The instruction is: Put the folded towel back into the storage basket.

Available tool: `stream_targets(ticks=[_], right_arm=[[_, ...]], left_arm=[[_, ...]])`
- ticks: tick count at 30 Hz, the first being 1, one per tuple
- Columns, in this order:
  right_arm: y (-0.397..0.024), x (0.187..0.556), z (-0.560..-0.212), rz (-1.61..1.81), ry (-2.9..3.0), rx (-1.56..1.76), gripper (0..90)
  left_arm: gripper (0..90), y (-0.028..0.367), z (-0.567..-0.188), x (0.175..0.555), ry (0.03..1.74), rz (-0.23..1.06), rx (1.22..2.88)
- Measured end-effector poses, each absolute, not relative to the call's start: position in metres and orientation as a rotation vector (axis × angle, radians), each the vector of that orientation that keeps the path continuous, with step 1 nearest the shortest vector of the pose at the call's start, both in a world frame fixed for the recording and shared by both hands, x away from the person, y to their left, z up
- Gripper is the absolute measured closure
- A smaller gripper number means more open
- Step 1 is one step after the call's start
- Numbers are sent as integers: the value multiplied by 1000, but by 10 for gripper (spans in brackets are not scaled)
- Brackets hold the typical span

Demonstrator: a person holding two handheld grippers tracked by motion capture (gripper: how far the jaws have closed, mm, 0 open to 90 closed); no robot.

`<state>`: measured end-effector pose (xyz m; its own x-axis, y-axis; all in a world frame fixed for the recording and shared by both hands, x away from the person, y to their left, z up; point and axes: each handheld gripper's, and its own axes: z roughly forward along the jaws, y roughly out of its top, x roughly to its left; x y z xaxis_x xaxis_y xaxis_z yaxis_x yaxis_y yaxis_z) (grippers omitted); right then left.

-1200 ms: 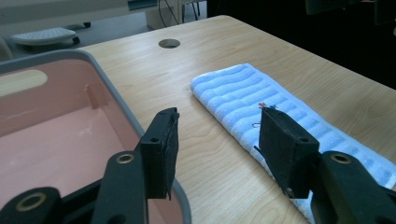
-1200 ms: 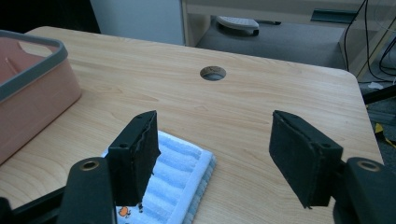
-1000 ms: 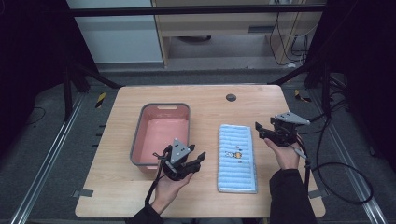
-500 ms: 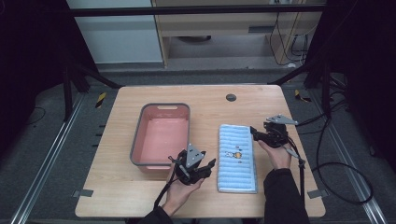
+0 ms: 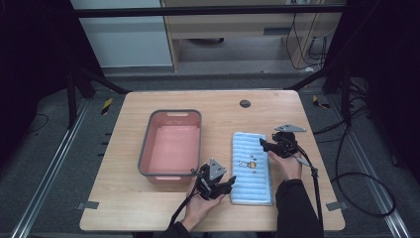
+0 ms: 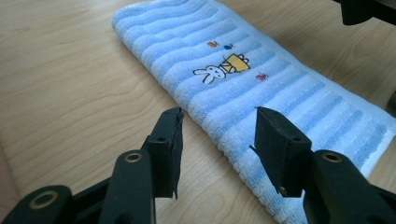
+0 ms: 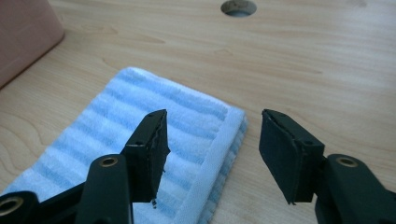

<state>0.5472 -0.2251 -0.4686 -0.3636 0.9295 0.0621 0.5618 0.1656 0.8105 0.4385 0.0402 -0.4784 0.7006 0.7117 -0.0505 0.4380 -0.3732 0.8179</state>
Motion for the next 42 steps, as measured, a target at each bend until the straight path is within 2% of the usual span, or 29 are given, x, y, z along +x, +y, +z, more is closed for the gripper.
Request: stream_targets(ticks=[16, 29, 34, 42], right_arm=[[-227, 553, -493, 1034, 2044, 1498, 471], [-224, 555, -501, 1039, 2095, 1530, 559], [-223, 555, -501, 1051, 2097, 1528, 615], [-222, 554, -502, 1103, 2109, 1546, 759]], left_arm=[[532, 27, -499, 442, 909, 340, 2080], [611, 23, -506, 441, 940, 310, 2067], [635, 22, -507, 441, 950, 307, 2066], [768, 17, -505, 438, 955, 301, 2078]])
